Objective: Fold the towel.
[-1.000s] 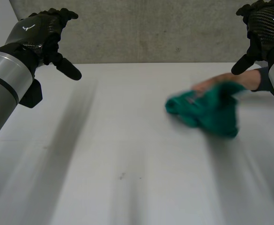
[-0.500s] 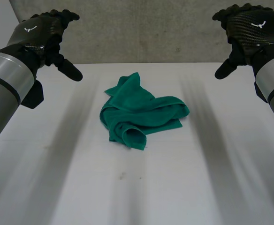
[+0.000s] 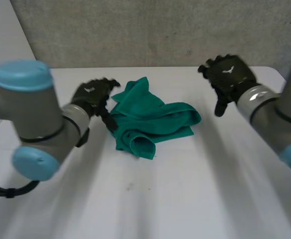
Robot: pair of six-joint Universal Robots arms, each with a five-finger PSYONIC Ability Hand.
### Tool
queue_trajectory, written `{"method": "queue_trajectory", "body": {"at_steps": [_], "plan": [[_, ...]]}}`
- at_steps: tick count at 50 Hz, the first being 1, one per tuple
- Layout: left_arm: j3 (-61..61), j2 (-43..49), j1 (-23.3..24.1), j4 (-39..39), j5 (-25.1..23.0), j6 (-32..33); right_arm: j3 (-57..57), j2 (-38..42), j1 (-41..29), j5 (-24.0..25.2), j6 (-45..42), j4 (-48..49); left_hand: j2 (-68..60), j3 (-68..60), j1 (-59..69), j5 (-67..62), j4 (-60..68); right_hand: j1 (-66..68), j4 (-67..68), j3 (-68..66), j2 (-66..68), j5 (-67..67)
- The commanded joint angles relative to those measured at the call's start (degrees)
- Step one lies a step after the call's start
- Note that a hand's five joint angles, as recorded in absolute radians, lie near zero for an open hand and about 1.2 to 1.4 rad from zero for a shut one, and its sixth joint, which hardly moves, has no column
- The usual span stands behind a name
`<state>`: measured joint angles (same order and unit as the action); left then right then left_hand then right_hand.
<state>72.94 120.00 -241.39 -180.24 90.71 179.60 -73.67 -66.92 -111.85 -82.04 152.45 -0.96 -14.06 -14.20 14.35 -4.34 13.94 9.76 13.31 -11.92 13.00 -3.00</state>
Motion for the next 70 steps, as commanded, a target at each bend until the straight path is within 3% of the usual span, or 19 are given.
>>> {"method": "queue_trajectory", "body": {"at_steps": [1,6,8,9,11,15,18,20,22,34,35,36,37,38,48,63,67,70], "plan": [[-3.24,10.86,1.10,-5.55,0.35,7.94,11.61,15.93,-0.57,0.39,18.82,0.17,-10.27,-10.13,9.98,-9.99,10.38,0.24,-3.31,1.92,-3.00,3.00],[-3.86,14.12,1.19,-6.96,0.26,10.68,19.34,24.63,-0.21,0.39,30.08,-0.01,-15.14,-15.00,14.85,-14.86,15.25,0.24,-3.31,1.92,-3.00,3.00],[-4.03,14.74,1.36,-7.05,0.26,10.86,22.94,29.18,-0.30,0.04,32.81,-0.35,-24.20,-24.06,23.91,-23.92,24.31,0.24,-3.31,1.92,-3.00,3.00],[-3.95,15.00,1.36,-7.05,0.26,10.77,24.18,30.43,-0.39,-0.05,33.17,-0.45,-36.57,-36.43,36.28,-36.29,36.68,0.24,-3.31,1.92,-3.00,3.00],[-3.86,15.00,1.54,-7.05,0.35,10.60,26.47,32.72,-0.83,-0.23,33.35,-0.97,-48.75,-48.61,48.46,-48.48,48.87,0.24,-3.31,1.92,-3.00,3.00],[-2.80,13.95,3.64,-6.61,0.44,10.42,31.91,37.03,-1.09,-0.67,33.35,-2.29,-65.44,-65.30,65.15,-65.16,65.55,16.27,12.71,-14.11,13.03,-13.02],[-0.79,10.88,6.10,-6.44,0.87,10.16,36.05,39.76,-1.27,-0.93,33.35,-3.52,-65.94,-65.80,65.65,-65.66,66.06,42.79,39.23,-40.63,39.55,-39.54],[0.97,8.86,6.90,-6.35,1.40,9.46,38.15,40.11,-1.27,-0.67,33.35,-5.01,-65.94,-65.80,65.65,-65.66,66.06,70.08,66.52,-67.92,66.84,-66.83],[3.61,5.79,7.78,-6.44,1.75,7.79,39.22,39.94,-1.27,-0.58,33.44,-5.98,-65.94,-65.80,65.65,-65.66,66.06,70.24,66.69,-68.08,67.00,-67.00],[10.99,-4.50,17.09,-4.33,1.67,-12.15,38.17,27.38,-1.53,1.70,32.91,-7.74,-65.80,-65.66,65.51,-65.52,65.91,70.24,66.69,-68.08,67.00,-67.00],[11.26,-5.72,17.97,-4.33,1.58,-14.60,36.25,24.32,-1.53,2.40,32.56,-7.48,-46.15,-46.01,45.86,-45.87,46.26,70.24,66.69,-68.08,67.00,-67.00],[11.17,-7.13,18.67,-4.24,1.84,-16.54,35.10,22.64,-1.53,2.84,32.21,-7.39,-13.48,-13.34,13.19,-13.20,13.59,70.24,66.69,-68.08,67.00,-67.00],[11.17,-7.84,18.59,-4.15,1.93,-17.34,33.96,20.88,-1.53,3.37,31.77,-7.22,2.17,2.31,-2.46,2.45,-2.06,70.24,66.69,-68.08,67.00,-67.00],[11.09,-8.63,18.59,-4.24,2.10,-17.87,32.56,19.21,-1.53,3.98,31.16,-7.04,4.06,4.20,-4.35,4.34,-3.94,70.24,66.69,-68.08,67.00,-67.00],[11.53,-10.67,6.47,-4.85,5.62,-16.22,15.06,3.29,-5.57,10.49,18.68,-3.96,4.01,4.15,-4.30,4.29,-3.90,70.24,66.69,-68.08,67.00,-67.00],[5.55,2.78,8.22,-5.29,4.57,-16.91,1.17,-4.53,-11.02,11.11,15.86,-3.35,1.49,1.63,-1.78,1.77,-1.38,70.24,66.69,-68.08,67.00,-67.00],[3.27,6.30,8.39,-5.21,4.66,-17.44,-0.76,-5.85,-11.37,11.11,16.12,-2.56,-8.06,-7.92,7.77,-7.78,8.17,70.24,66.69,-68.08,67.00,-67.00],[3.00,7.53,8.31,-5.38,4.74,-18.49,-1.99,-6.99,-11.29,10.93,16.12,-1.85,-46.16,-46.03,45.88,-45.89,46.28,70.24,66.69,-68.08,67.00,-67.00]]}}
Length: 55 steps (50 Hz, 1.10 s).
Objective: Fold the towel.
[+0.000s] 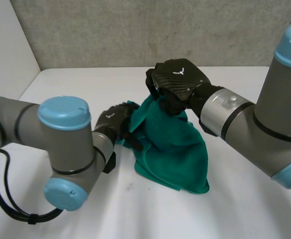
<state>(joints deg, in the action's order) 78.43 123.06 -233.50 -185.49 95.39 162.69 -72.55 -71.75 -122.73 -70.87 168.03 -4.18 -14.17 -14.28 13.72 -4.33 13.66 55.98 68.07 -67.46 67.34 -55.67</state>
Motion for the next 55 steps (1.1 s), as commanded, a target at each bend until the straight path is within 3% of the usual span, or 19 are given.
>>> {"method": "queue_trajectory", "body": {"at_steps": [1,6,7,8,12,15,21,25,30,35,38,40,42,46,49,51,55], "plan": [[-2.32,4.55,0.32,-0.31,0.32,-1.58,-3.38,-2.34,-0.31,-0.49,0.55,1.45,-54.99,-54.88,55.45,-54.84,55.51,24.02,11.93,-12.54,12.66,-14.33],[-1.62,1.58,-1.78,-2.86,4.18,-0.79,-4.88,-3.75,0.39,-1.38,1.07,1.28,-65.83,-65.72,66.28,-65.67,66.34,20.41,8.33,-8.94,9.06,-10.72],[-1.18,0.35,-2.57,-2.95,4.54,-0.70,-5.14,-3.84,0.48,-1.38,1.51,1.11,-65.83,-65.72,66.28,-65.67,66.34,11.72,-0.37,-0.24,0.36,-2.03],[-0.65,-1.06,-3.45,-2.95,4.63,-0.62,-5.66,-3.75,0.57,-1.29,2.73,1.02,-65.83,-65.72,66.28,-65.67,66.34,-12.18,-24.27,23.66,-23.54,21.88],[1.99,-6.95,-5.56,-2.78,3.40,0.52,-6.29,-3.75,3.36,-0.41,6.68,0.75,-65.83,-65.72,66.28,-65.67,66.34,-45.98,-58.07,57.46,-57.34,55.67],[4.45,-10.20,-6.01,-2.42,-0.02,3.51,-5.67,-3.32,7.06,0.55,8.72,-0.73,-65.83,-65.72,66.28,-65.67,66.34,-45.98,-58.07,57.46,-57.34,55.67],[9.71,-17.13,-6.09,-0.58,-5.90,13.15,2.05,4.58,14.62,9.07,11.62,-10.92,-65.83,-65.72,66.28,-65.67,66.34,-45.98,-58.07,57.46,-57.34,55.67],[11.74,-20.04,-6.01,-0.05,-6.18,19.23,8.63,12.13,16.30,13.64,11.36,-17.68,-65.83,-65.72,66.28,-65.67,66.34,-45.98,-58.07,57.46,-57.34,55.67],[12.45,-23.74,-6.01,0.57,-6.01,23.90,14.89,19.79,16.12,15.85,9.34,-22.88,-65.83,-65.72,66.28,-65.67,66.34,-45.98,-58.07,57.46,-57.34,55.67],[11.93,-26.47,-6.09,0.39,-5.92,25.57,18.76,27.79,16.12,15.07,-2.40,-29.29,-65.83,-65.72,66.28,-65.67,66.34,-45.98,-58.07,57.46,-57.34,55.67],[11.22,-27.61,-6.79,0.21,-6.01,26.01,19.11,29.03,16.03,14.79,-7.35,-31.15,-65.83,-65.72,66.28,-65.67,66.34,-28.66,-40.74,40.13,-40.01,38.35],[10.26,-27.61,-7.84,0.04,-6.36,26.36,19.73,29.21,15.86,14.88,-10.08,-31.50,-65.83,-65.72,66.28,-65.67,66.34,1.09,-11.00,10.39,-10.27,8.60],[9.12,-27.00,-8.38,0.04,-6.36,26.89,21.56,29.12,15.60,14.53,-10.18,-31.07,-65.83,-65.72,66.28,-65.67,66.34,23.92,11.84,-12.45,12.56,-14.23],[2.89,-22.88,-8.99,-0.31,-6.36,28.65,29.73,28.86,15.59,11.12,-6.58,-25.63,-65.83,-65.72,66.28,-65.67,66.34,24.02,11.93,-12.54,12.66,-14.33],[-6.59,-17.78,-9.08,-0.66,-5.92,30.76,34.75,25.44,15.77,4.79,0.27,-15.54,-65.83,-65.72,66.28,-65.67,66.34,24.02,11.93,-12.54,12.66,-14.33],[-11.69,-16.11,-9.17,-1.28,-5.92,31.81,34.85,19.75,16.12,-0.99,4.65,-6.25,-65.83,-65.72,66.28,-65.67,66.34,24.02,11.93,-12.54,12.66,-14.33],[-21.46,-14.17,-9.52,-8.47,-4.87,32.96,27.42,9.56,16.48,-7.68,9.24,10.97,-65.83,-65.72,66.28,-65.67,66.34,24.02,11.93,-12.54,12.66,-14.33]]}}
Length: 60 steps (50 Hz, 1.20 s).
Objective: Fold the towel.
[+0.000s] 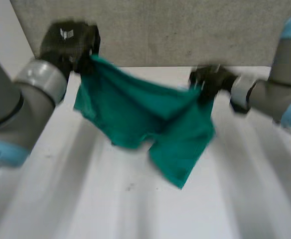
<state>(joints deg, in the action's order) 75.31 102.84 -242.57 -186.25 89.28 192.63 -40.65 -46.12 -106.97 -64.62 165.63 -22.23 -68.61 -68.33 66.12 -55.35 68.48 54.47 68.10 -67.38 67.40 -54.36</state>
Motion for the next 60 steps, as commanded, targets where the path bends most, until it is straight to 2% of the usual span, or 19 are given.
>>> {"method": "queue_trajectory", "body": {"at_steps": [1,3,6,11,15,19,23,31,40,42,45,47,53,57,60], "plan": [[-19.23,5.71,-0.80,-12.68,2.29,3.10,-6.61,-18.02,0.71,-14.65,12.00,31.95,-11.39,-11.67,13.88,-14.65,11.52,25.53,11.90,-12.62,12.60,-15.64],[-19.15,5.36,-1.24,-17.89,4.14,3.19,-12.48,-23.37,0.71,-14.84,11.74,37.49,-11.39,-11.67,13.88,-14.65,11.52,25.53,11.90,-12.62,12.60,-15.64],[-16.88,5.09,-2.30,-24.33,6.26,3.10,-17.25,-27.09,0.53,-12.82,11.30,37.35,-11.39,-11.67,13.88,-14.65,11.52,25.53,11.90,-12.62,12.60,-15.64],[-8.27,5.27,-2.73,-23.72,6.35,3.01,-25.16,-27.45,-0.35,-8.95,8.41,33.40,-11.39,-11.67,13.88,-14.65,11.52,25.53,11.90,-12.62,12.60,-15.64],[-0.36,6.23,-3.26,-23.19,6.26,2.75,-29.55,-26.49,-0.87,-8.86,2.53,28.74,-11.39,-11.67,13.88,-14.65,11.52,25.53,11.90,-12.62,12.60,-15.64],[7.64,8.16,-3.70,-23.19,5.99,2.75,-32.55,-21.32,-2.10,-9.12,-2.57,26.80,-11.39,-11.67,13.88,-14.65,11.52,25.53,11.90,-12.62,12.60,-15.64],[13.80,10.36,-3.70,-23.10,5.47,2.93,-35.01,-15.86,-4.12,-9.12,-4.52,25.57,-11.39,-11.67,13.88,-14.65,11.52,25.53,11.90,-12.62,12.60,-15.64],[21.45,10.01,-3.70,-23.10,4.41,3.01,-40.11,-11.46,-4.66,-9.04,-4.87,20.39,-11.39,-11.67,13.88,-14.65,11.52,25.53,11.90,-12.62,12.60,-15.64],[25.84,6.42,-3.88,-22.14,4.41,3.01,-48.20,-16.19,-5.45,-8.95,-6.80,16.61,-11.39,-11.67,13.88,-14.65,11.52,25.53,11.90,-12.62,12.60,-15.64],[26.28,5.80,-4.05,-21.96,4.41,3.01,-49.08,-17.77,-5.45,-8.86,-8.38,14.24,-11.39,-11.67,13.88,-14.65,11.52,17.91,4.28,-4.99,4.97,-8.02],[26.90,5.00,-4.49,-21.61,4.41,2.93,-49.78,-21.37,-5.27,-8.33,-10.23,10.63,-11.39,-11.67,13.88,-14.65,11.52,-14.85,-28.48,27.76,-27.78,24.74],[27.25,4.48,-4.76,-21.52,4.50,2.93,-49.79,-24.00,-4.57,-8.51,-10.24,10.10,-11.39,-11.67,13.88,-14.65,11.52,-28.34,-41.97,41.26,-41.28,38.24],[28.31,3.07,-4.93,-21.35,4.59,2.66,-46.98,-26.48,-4.48,-7.90,-10.85,10.62,-11.39,-11.67,13.88,-14.65,11.52,-29.92,-43.55,42.83,-42.85,39.81],[28.66,1.67,-4.84,-20.64,4.59,2.66,-42.59,-25.52,-4.57,-7.81,-11.46,10.36,-11.39,-11.67,13.88,-14.65,11.52,-29.75,-43.38,42.67,-42.69,39.64],[28.66,0.43,-4.49,-19.94,4.59,2.57,-39.68,-22.01,-4.57,-7.28,-15.32,10.62,-11.39,-11.67,13.88,-14.65,11.52,-29.58,-43.21,42.50,-42.52,39.48]]}}
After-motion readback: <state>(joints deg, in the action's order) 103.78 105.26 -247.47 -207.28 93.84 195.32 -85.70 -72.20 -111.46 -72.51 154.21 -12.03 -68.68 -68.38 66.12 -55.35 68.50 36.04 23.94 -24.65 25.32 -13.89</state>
